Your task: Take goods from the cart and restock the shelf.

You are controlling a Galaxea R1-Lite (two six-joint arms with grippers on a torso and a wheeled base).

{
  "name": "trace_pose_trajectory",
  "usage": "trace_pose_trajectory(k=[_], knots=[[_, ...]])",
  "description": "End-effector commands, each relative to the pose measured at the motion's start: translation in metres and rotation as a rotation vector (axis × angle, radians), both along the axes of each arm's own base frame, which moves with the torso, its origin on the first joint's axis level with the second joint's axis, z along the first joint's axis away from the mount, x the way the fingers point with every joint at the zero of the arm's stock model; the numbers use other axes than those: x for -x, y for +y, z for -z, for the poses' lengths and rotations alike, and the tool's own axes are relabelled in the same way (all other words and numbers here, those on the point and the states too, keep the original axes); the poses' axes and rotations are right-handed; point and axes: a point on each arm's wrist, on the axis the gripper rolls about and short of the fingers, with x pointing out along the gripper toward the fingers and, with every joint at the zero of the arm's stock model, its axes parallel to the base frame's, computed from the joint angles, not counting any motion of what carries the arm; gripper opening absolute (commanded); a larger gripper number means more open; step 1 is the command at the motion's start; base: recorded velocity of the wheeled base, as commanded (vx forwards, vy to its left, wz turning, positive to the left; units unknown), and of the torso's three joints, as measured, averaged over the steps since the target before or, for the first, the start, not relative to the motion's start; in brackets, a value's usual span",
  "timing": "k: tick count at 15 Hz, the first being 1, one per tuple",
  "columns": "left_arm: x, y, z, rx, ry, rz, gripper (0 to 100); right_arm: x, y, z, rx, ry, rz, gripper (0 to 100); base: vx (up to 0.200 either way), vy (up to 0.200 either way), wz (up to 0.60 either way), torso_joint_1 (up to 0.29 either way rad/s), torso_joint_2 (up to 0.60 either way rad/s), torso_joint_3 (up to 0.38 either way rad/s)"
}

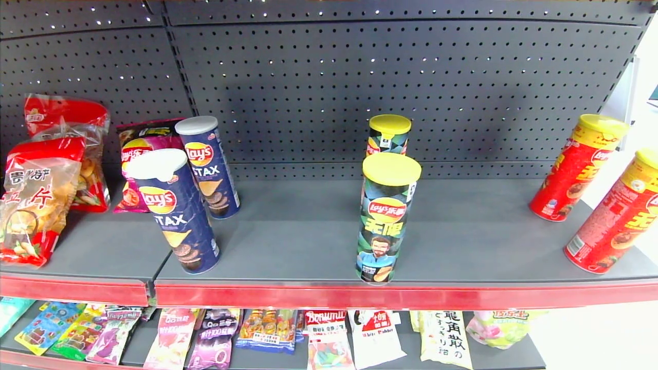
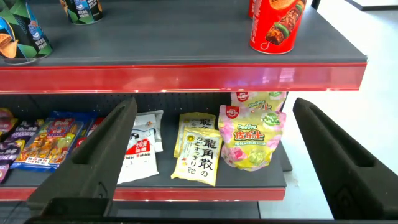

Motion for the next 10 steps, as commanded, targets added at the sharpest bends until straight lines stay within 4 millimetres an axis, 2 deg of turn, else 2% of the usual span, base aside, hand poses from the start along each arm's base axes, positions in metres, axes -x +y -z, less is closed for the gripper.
trace_pose_trajectory(k=[1, 10], knots=[[-0.0002, 0.0000, 0.0003, -0.001, 0.003, 0.000, 100, -0.0001, 0.0000, -0.0001, 0.000, 0.001, 0.000, 100, 0.000, 0.000, 0.00, 0.000, 0.00, 0.000], [-0.0001, 0.0000, -0.0001, -0.001, 0.001, 0.000, 100, -0.0001, 0.0000, -0.0001, 0.000, 0.001, 0.000, 100, 0.000, 0.000, 0.00, 0.000, 0.00, 0.000]])
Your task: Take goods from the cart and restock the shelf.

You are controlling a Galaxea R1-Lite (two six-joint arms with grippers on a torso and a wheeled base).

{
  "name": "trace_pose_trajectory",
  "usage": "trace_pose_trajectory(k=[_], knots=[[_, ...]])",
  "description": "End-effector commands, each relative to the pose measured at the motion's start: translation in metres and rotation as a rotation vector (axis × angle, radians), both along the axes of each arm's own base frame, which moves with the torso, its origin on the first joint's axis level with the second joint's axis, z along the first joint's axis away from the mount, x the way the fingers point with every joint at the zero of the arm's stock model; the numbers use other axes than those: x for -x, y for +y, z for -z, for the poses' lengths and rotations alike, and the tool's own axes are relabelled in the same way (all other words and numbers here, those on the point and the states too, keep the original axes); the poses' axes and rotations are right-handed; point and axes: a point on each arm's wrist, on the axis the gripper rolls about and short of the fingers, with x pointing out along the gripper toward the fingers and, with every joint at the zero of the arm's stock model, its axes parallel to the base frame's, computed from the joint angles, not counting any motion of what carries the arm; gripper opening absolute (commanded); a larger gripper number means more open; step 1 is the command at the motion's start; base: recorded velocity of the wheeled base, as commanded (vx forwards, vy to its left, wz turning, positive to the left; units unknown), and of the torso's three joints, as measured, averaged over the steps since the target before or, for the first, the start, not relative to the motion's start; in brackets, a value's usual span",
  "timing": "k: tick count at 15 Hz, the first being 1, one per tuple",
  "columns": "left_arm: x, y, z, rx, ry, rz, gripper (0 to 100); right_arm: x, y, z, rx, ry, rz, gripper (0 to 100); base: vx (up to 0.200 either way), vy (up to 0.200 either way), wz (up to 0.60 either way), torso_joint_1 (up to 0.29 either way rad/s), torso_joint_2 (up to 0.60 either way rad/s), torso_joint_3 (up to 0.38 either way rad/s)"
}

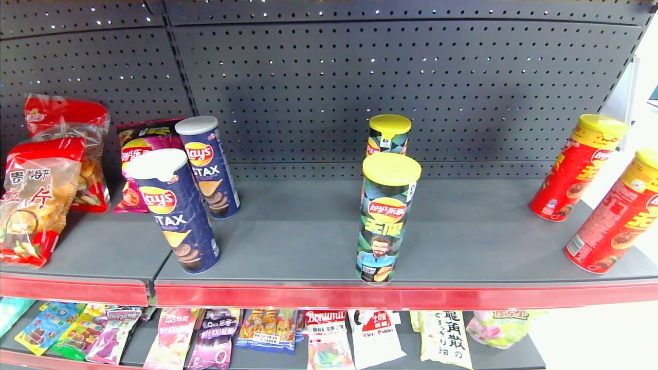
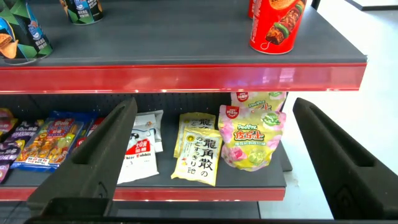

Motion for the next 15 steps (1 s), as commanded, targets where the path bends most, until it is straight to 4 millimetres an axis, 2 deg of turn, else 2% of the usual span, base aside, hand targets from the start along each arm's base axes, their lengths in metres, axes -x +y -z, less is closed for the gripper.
trace_pose_trajectory(k=[1, 15], knots=[[-0.0001, 0.0000, -0.0001, 0.001, 0.002, -0.001, 100, -0.0002, 0.0000, 0.0004, 0.000, 0.003, 0.000, 100, 0.000, 0.000, 0.00, 0.000, 0.00, 0.000], [-0.0001, 0.0000, -0.0001, 0.001, 0.002, -0.001, 100, -0.0001, 0.0000, 0.0000, 0.000, 0.001, 0.000, 100, 0.000, 0.000, 0.00, 0.000, 0.00, 0.000]])
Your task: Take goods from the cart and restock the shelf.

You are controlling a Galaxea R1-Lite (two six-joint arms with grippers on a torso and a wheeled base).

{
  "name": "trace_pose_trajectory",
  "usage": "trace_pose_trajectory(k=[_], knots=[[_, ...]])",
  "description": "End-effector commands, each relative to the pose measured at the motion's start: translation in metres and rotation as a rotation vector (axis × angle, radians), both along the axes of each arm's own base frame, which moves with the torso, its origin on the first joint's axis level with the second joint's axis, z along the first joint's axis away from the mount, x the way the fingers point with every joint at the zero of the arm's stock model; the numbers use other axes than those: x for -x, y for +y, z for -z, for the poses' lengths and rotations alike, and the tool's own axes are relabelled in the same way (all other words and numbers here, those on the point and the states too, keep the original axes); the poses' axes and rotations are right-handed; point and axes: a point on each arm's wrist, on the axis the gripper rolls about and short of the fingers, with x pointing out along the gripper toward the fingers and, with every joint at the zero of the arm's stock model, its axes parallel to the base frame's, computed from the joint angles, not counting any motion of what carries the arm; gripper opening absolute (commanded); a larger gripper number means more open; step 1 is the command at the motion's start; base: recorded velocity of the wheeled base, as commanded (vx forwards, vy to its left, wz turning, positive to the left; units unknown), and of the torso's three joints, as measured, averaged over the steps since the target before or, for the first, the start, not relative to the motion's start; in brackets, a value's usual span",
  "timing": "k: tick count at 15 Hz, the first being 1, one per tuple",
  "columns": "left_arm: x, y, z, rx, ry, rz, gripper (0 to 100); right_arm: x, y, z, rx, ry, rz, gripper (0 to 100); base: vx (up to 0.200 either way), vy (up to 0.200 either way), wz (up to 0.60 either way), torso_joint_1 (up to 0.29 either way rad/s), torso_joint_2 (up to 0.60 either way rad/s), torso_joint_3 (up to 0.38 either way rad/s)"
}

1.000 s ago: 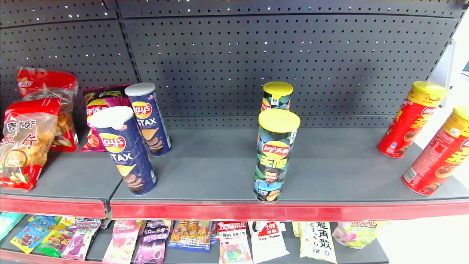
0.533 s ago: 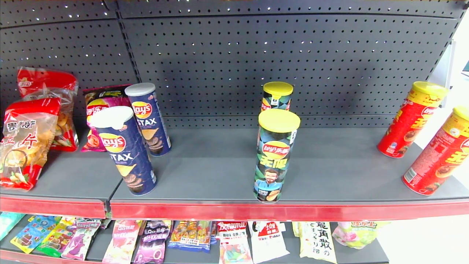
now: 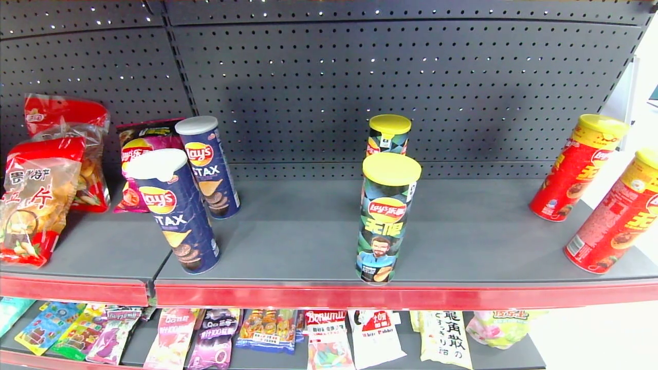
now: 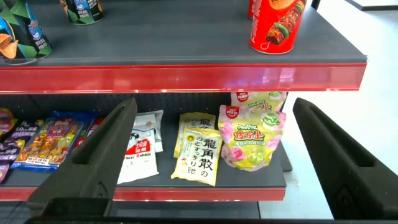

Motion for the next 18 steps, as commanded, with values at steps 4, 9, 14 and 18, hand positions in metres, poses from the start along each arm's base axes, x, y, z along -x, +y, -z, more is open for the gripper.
trace_pose_trajectory(k=[4, 9, 14, 18], knots=[[-0.0001, 0.0000, -0.0001, -0.001, 0.001, 0.000, 100, -0.0001, 0.0000, 0.0000, 0.000, 0.001, 0.000, 100, 0.000, 0.000, 0.00, 0.000, 0.00, 0.000], [-0.0002, 0.0000, 0.0003, -0.001, 0.003, 0.000, 100, -0.0001, 0.0000, 0.0000, 0.000, 0.001, 0.000, 100, 0.000, 0.000, 0.00, 0.000, 0.00, 0.000], [-0.0002, 0.0000, 0.0003, -0.001, 0.003, 0.000, 100, -0.0001, 0.0000, 0.0000, 0.000, 0.001, 0.000, 100, 0.000, 0.000, 0.00, 0.000, 0.00, 0.000], [-0.0002, 0.0000, 0.0003, -0.001, 0.003, 0.000, 100, -0.0002, 0.0000, 0.0006, 0.000, 0.005, 0.000, 100, 0.000, 0.000, 0.00, 0.000, 0.00, 0.000]])
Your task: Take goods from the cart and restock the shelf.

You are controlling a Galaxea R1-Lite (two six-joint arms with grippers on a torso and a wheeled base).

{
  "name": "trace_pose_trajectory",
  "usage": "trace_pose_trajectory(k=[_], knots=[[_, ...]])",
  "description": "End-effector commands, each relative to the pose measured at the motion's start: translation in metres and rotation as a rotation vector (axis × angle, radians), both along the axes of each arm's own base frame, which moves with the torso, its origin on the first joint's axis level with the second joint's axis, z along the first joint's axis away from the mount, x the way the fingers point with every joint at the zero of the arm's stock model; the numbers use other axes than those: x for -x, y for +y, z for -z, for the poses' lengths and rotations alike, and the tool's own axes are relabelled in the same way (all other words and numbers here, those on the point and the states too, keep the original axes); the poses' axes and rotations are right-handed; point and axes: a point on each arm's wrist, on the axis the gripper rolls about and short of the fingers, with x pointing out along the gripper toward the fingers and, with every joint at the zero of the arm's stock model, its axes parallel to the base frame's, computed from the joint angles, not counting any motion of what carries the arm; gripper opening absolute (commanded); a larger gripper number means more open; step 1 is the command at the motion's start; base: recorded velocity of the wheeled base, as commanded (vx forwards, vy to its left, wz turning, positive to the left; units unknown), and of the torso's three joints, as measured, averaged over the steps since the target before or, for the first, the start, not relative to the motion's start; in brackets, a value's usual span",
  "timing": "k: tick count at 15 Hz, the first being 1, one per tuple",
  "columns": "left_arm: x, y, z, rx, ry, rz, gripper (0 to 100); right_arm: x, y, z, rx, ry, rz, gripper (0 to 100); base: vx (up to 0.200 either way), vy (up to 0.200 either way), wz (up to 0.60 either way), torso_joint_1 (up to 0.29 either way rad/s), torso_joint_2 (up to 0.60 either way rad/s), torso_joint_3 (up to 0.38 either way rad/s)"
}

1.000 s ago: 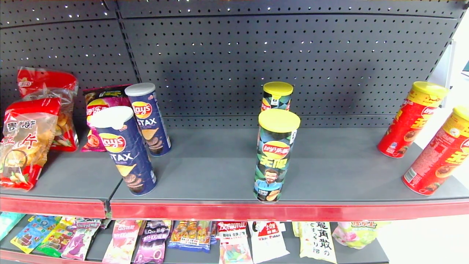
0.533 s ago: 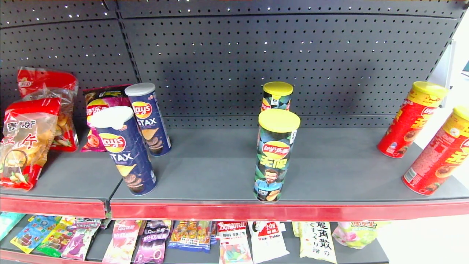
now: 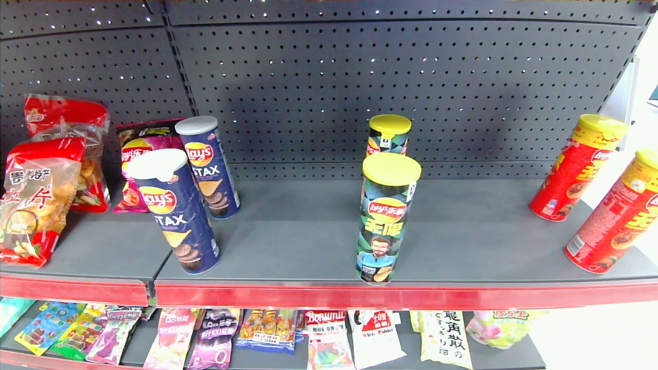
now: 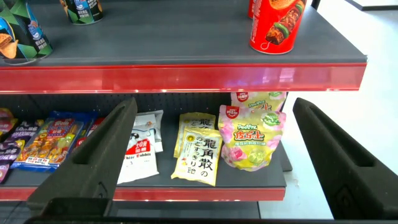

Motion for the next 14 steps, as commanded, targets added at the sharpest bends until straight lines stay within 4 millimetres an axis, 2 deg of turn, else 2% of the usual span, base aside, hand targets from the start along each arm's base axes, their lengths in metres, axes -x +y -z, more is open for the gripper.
trace_pose_trajectory(k=[1, 5, 8, 11, 12, 14], knots=[[-0.0002, 0.0000, 0.0002, -0.001, 0.002, 0.000, 100, -0.0002, 0.0000, 0.0005, 0.000, 0.004, 0.000, 100, 0.000, 0.000, 0.00, 0.000, 0.00, 0.000], [-0.0017, 0.0003, -0.0005, -0.011, 0.018, 0.051, 100, -0.0001, 0.0000, 0.0000, 0.000, 0.001, 0.000, 100, 0.000, 0.000, 0.00, 0.000, 0.00, 0.000], [0.0026, 0.0052, 0.0005, 0.007, -0.051, 0.249, 100, -0.0002, 0.0000, 0.0004, 0.000, 0.003, 0.000, 100, 0.000, 0.000, 0.00, 0.000, 0.00, 0.000], [0.0041, 0.0054, 0.0009, 0.012, -0.070, 0.206, 100, -0.0001, 0.0000, 0.0000, 0.000, 0.001, 0.000, 100, 0.000, 0.000, 0.00, 0.000, 0.00, 0.000], [0.0057, 0.0042, 0.0012, 0.022, -0.082, 0.090, 100, -0.0001, 0.0000, 0.0000, 0.000, 0.001, 0.000, 100, 0.000, 0.000, 0.00, 0.000, 0.00, 0.000], [0.0061, 0.0045, 0.0013, 0.024, -0.088, 0.096, 100, -0.0001, 0.0000, 0.0000, 0.000, 0.001, 0.000, 100, 0.000, 0.000, 0.00, 0.000, 0.00, 0.000]])
